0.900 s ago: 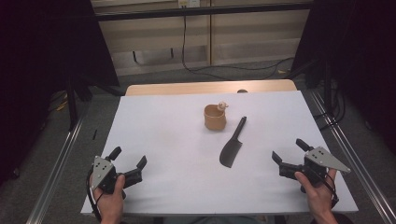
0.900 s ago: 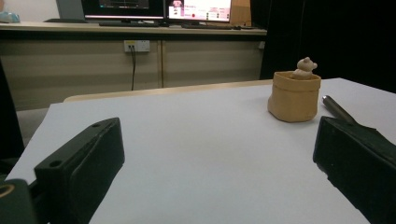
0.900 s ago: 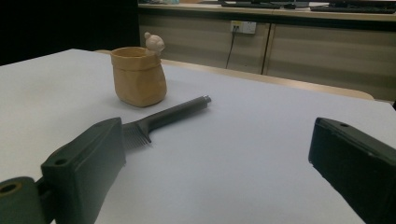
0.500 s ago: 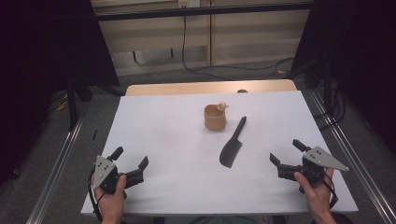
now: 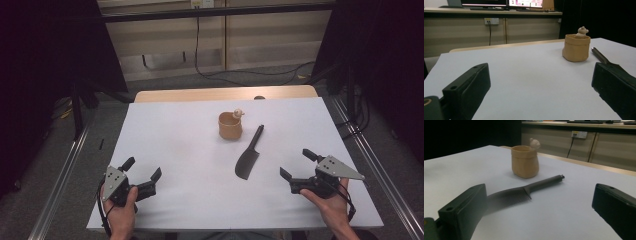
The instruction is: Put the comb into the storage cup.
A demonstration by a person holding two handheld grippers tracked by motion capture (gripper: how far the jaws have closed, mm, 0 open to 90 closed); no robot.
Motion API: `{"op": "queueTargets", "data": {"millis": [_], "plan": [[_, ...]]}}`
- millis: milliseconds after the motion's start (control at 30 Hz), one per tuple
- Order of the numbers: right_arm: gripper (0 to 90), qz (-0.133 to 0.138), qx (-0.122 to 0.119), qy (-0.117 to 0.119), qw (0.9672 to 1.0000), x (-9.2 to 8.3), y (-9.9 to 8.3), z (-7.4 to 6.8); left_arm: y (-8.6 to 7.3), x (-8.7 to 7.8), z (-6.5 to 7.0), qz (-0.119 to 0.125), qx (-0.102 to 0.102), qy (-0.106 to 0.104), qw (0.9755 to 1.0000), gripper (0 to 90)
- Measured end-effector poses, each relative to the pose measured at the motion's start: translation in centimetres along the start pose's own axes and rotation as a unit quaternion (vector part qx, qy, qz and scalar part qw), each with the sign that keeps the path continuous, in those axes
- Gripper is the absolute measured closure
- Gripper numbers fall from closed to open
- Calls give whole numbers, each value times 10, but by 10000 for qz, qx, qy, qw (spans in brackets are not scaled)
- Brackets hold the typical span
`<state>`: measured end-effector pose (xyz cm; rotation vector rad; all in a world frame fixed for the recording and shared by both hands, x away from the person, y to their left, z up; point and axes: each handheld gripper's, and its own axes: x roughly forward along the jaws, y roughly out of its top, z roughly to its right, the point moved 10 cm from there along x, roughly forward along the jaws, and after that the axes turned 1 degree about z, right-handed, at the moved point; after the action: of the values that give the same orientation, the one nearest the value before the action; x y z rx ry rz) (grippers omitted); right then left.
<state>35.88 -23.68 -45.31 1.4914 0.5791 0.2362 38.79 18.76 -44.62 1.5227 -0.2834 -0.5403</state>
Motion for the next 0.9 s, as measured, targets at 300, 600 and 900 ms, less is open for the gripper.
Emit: {"op": "queueTargets", "data": {"millis": [300, 600, 900], "plan": [[31, 40, -43, 110, 9999, 13, 6, -8, 3, 3, 2, 69, -31, -108, 9999, 23], [48, 202, 4, 89, 9998, 35, 20, -11, 5, 4, 0, 98, -19, -106, 9999, 23], [122, 172, -81, 249, 9995, 52, 27, -19, 4, 3, 0, 59, 8, -118, 9999, 23]]}}
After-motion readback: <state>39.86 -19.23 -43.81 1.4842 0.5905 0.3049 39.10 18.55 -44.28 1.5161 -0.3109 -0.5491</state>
